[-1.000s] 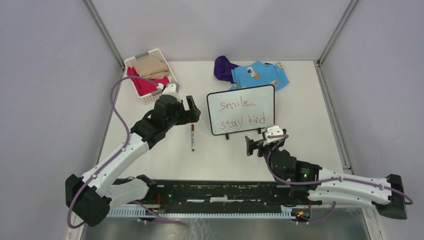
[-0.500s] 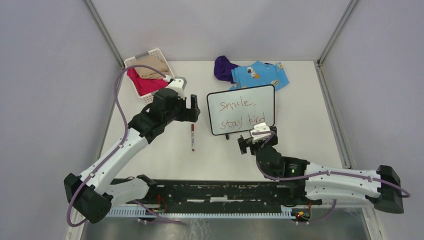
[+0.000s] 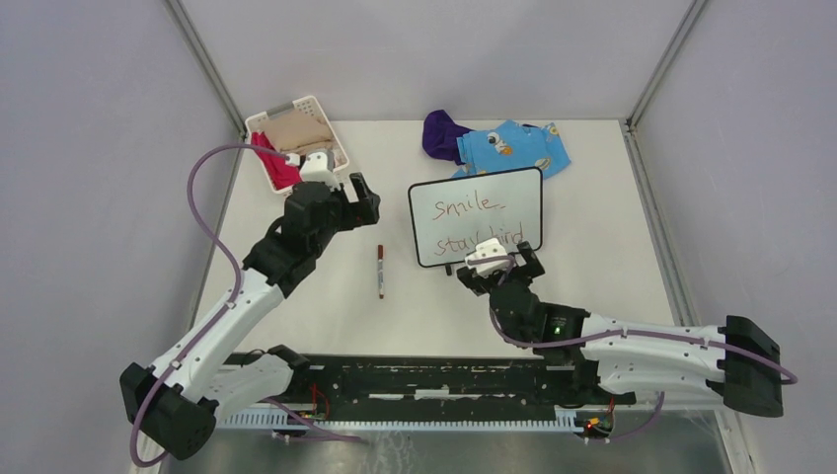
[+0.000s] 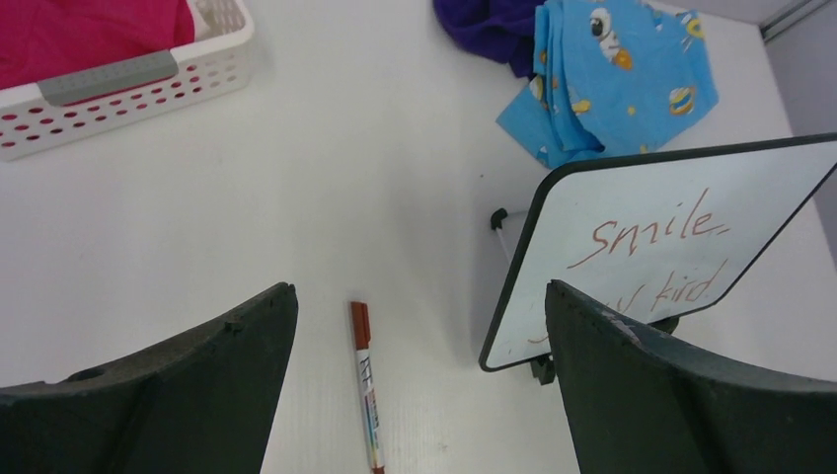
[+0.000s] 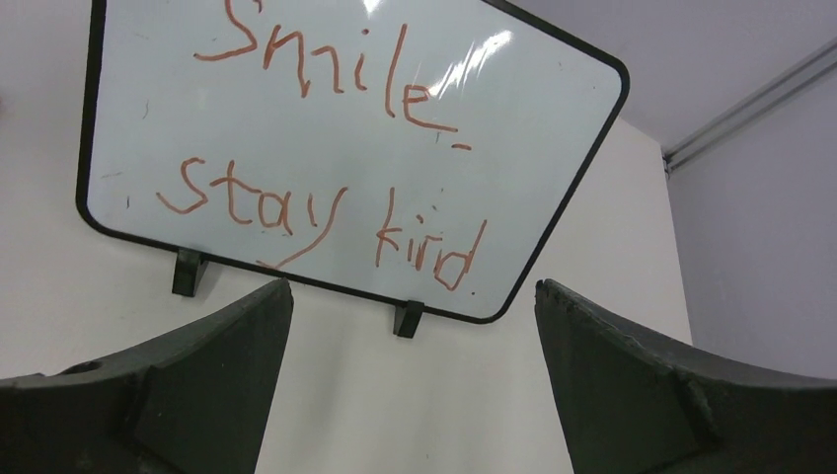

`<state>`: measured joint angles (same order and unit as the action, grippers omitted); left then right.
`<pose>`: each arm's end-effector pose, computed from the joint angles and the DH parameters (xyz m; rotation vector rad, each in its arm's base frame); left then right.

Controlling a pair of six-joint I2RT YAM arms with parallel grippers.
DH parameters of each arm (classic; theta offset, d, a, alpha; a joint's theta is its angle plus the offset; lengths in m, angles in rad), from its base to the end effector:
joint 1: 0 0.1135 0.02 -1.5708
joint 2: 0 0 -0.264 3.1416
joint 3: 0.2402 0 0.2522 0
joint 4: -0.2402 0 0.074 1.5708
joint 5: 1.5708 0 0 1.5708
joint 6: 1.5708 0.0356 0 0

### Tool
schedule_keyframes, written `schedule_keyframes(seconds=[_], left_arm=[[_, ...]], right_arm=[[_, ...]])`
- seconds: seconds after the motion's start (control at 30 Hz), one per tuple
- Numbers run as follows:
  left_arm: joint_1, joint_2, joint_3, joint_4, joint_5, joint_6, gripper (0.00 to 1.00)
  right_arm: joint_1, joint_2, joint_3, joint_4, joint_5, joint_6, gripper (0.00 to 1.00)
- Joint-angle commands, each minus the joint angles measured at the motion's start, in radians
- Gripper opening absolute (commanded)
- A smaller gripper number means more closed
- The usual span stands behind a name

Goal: Write a sentence on the whiteboard
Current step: Reset both arms

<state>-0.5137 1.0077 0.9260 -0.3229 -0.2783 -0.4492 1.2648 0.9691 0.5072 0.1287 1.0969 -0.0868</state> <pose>0.2030 -0.1033 0.3339 -0.1182 1.9725 -0.3568 0.0910 0.1830 0.2462 -0.4522 1.6635 -0.1777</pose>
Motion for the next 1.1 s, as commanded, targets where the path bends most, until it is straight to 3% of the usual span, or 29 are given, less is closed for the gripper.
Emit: schedule_keyframes(seconds=[0.0, 0.13, 0.33, 0.43, 0.57, 0.7, 0.9, 1.07], left_arm=[[-0.001, 0.02, 0.046, 0.137, 0.02, -0.032, 1.0], [0.001, 0.05, 0.11, 0.147, 0.06, -0.013, 1.0], [0.001, 0.041, 0.168, 0.163, 0.057, 0.069, 1.0], [0.001, 0.023, 0.217, 0.133, 0.078, 0.102, 1.0], [0.001, -0.043, 0.249, 0.11, 0.053, 0.114, 1.0], [0.0, -0.123, 0.288, 0.116, 0.04, 0.088, 1.0], [0.001, -0.203, 0.354, 0.146, 0.077, 0.057, 1.0], [0.0, -0.214, 0.446, 0.086, 0.069, 0.089, 1.0]], right_arm=[[-0.106, 0.023, 0.069, 0.124, -0.079, -0.054, 0.98], [-0.255, 0.073, 0.199, 0.046, -0.246, 0.047, 0.98], [-0.348, 0.113, 0.405, -0.049, -0.294, 0.118, 0.98], [-0.35, 0.068, 0.481, -0.093, -0.368, 0.121, 0.98], [-0.342, -0.046, 0.469, -0.026, -0.374, 0.051, 0.98], [-0.296, -0.101, 0.514, -0.004, -0.301, -0.063, 0.98], [-0.084, -0.109, 0.594, 0.139, -0.112, -0.341, 0.98], [0.023, -0.103, 0.596, 0.232, -0.069, -0.424, 0.98]])
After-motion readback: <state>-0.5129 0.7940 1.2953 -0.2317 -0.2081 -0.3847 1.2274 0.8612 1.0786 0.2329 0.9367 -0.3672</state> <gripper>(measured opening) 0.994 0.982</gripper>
